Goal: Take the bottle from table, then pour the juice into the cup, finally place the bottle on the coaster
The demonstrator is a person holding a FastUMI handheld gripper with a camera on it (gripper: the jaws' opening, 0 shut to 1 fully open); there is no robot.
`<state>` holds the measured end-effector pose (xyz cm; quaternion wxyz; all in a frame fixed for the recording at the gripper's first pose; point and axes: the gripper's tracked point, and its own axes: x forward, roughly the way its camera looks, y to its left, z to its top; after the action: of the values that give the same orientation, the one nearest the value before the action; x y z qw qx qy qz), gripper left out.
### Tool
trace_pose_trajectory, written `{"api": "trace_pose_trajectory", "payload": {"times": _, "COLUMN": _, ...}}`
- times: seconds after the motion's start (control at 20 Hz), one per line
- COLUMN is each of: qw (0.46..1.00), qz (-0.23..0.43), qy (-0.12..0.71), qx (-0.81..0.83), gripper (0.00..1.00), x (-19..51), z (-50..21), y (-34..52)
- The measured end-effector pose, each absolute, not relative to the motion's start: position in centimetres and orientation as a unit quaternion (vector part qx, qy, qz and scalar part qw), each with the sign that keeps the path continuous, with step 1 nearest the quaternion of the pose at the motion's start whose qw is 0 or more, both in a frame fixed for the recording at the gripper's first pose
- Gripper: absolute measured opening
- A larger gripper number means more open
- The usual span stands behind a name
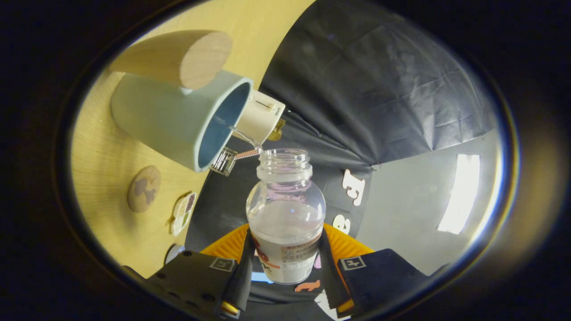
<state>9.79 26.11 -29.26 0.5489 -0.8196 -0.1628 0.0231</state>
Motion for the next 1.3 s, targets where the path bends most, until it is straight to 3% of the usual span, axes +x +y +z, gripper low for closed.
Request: {"api": "trace_pose_trajectory", "payload": {"times": 1.3, "qw": 0.485, "qz": 0.033, "qy": -0.211, "qx": -0.848, "gripper": 0.70, "x": 9.4, "z": -28.5, "y": 27.9}}
